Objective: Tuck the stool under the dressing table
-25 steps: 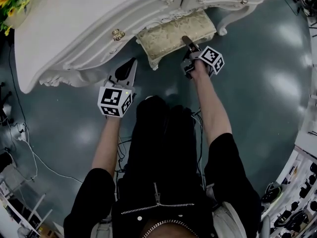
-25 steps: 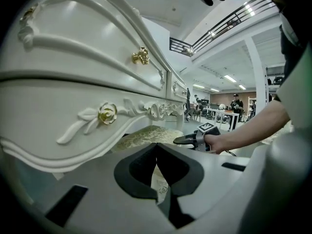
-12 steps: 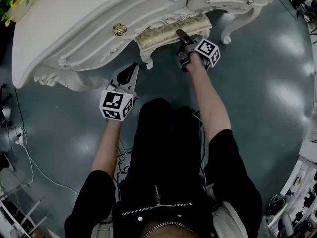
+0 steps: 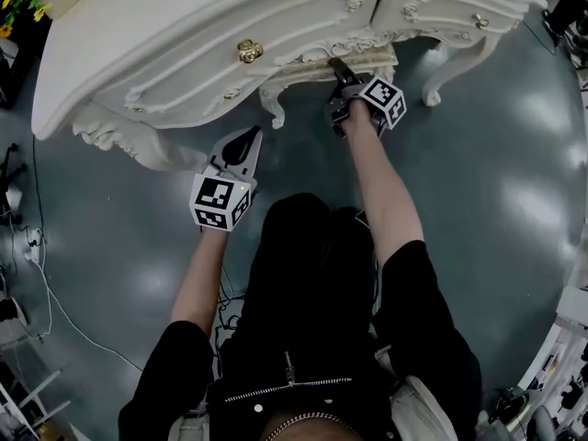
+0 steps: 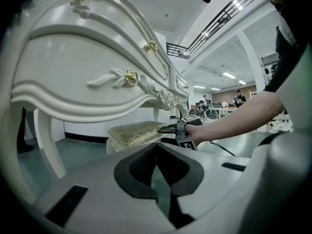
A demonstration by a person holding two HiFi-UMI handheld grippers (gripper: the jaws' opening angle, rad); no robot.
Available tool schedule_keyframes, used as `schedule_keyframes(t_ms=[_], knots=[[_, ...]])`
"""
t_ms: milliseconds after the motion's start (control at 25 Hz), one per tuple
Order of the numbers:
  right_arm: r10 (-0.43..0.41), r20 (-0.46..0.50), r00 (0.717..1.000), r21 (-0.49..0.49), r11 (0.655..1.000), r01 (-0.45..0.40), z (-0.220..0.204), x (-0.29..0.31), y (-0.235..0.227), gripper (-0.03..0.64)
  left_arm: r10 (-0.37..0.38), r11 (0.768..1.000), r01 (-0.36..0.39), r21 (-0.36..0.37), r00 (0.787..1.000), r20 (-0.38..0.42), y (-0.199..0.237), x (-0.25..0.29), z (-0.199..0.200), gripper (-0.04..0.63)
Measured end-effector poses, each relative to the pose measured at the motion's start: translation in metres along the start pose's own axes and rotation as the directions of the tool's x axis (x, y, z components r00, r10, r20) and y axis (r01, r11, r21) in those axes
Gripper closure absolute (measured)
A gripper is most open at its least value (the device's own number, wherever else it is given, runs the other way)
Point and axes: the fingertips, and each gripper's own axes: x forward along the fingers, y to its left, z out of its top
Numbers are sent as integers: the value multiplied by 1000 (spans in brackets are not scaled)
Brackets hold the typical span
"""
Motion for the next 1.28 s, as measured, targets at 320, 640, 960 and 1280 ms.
schedule_keyframes(t_ms=[320, 640, 960, 1280], knots=[[-48, -30, 998, -364, 931, 33, -4, -19, 5, 514, 0, 1000, 0, 12, 1000, 13, -4, -11, 1, 574], [-111, -38, 993, -831, 555, 30, -11, -65, 42, 611, -39, 999, 39, 15, 998, 44, -11, -14, 26, 574], [-198, -70, 978, -930, 368, 8, -22, -123, 94, 612, -100, 995, 99, -33, 995, -23, -48, -19, 78, 574], [-279, -88, 956, -938, 346, 14, -5, -166, 209, 612, -130, 989, 123, -80, 987, -90, -57, -38, 200, 574]])
